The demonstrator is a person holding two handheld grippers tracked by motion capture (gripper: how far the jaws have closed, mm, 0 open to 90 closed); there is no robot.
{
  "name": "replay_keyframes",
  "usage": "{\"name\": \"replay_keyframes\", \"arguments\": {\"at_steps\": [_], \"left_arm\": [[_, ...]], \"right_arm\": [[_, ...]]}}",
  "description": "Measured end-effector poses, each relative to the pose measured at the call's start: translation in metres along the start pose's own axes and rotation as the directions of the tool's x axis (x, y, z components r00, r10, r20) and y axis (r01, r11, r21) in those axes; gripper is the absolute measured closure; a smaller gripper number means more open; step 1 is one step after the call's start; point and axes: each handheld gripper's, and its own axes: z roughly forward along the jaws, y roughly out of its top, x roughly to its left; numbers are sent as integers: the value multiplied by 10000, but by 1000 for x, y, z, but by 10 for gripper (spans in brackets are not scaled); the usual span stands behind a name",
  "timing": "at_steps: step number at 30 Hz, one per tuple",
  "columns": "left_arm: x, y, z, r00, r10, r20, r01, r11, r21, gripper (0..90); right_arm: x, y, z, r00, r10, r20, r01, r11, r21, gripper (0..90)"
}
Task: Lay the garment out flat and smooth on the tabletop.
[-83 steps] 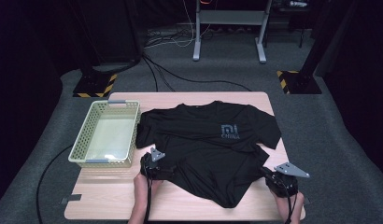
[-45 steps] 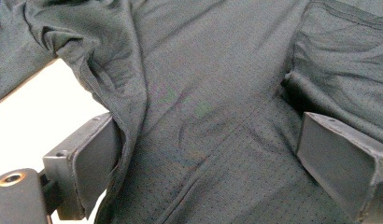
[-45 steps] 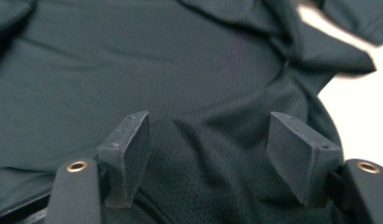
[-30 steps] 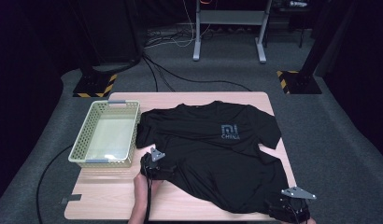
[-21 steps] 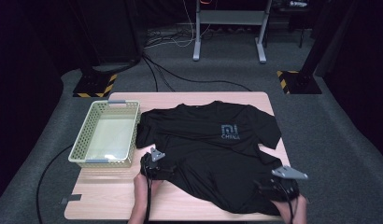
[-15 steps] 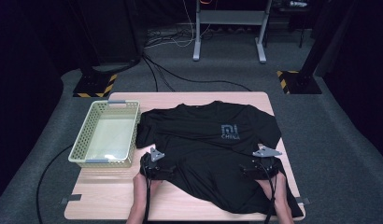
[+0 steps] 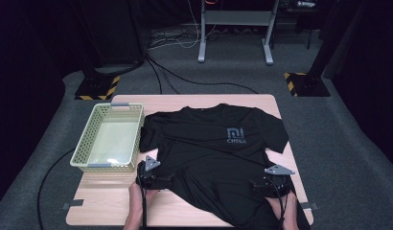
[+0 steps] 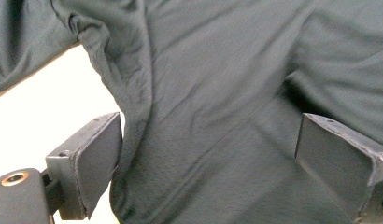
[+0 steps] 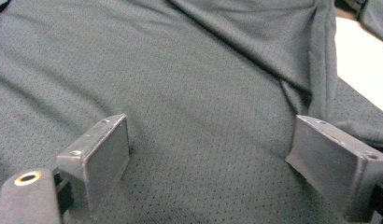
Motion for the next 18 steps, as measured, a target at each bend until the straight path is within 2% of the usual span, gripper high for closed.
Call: {"name": "replay_keyframes", "arguments": {"at_steps": [3,5,8,11,14,15,17,18], "left_arm": [[-16,13,-3,9995,187,248,-179,9994,-297,82],[-31,25,2,9980,521,368,-511,9983,-262,96],[-52,44,22,9937,1001,498,-1000,9950,-62,139],[-66,58,46,9927,1095,501,-1110,9934,292,176],[-74,64,65,9944,964,429,-990,9931,625,265],[-77,65,70,9943,1015,340,-1038,9917,754,313],[-80,64,76,9945,1005,310,-1029,9906,900,397],[-80,62,78,9941,1007,403,-1036,9916,775,477]], "right_arm": [[-1,-1,-3,10000,-35,18,34,9999,95,88],[-2,1,-5,10000,30,22,-30,9997,-236,92],[-6,9,-3,9999,117,40,-115,9983,-569,91],[-7,11,4,9999,119,117,-111,9977,-676,93],[-7,10,9,9996,90,257,-76,9986,-526,103],[-8,9,8,9997,115,215,-100,9978,-653,108],[-10,9,10,9995,243,177,-233,9983,-535,106],[-9,9,10,9995,217,223,-206,9985,-504,106]]}}
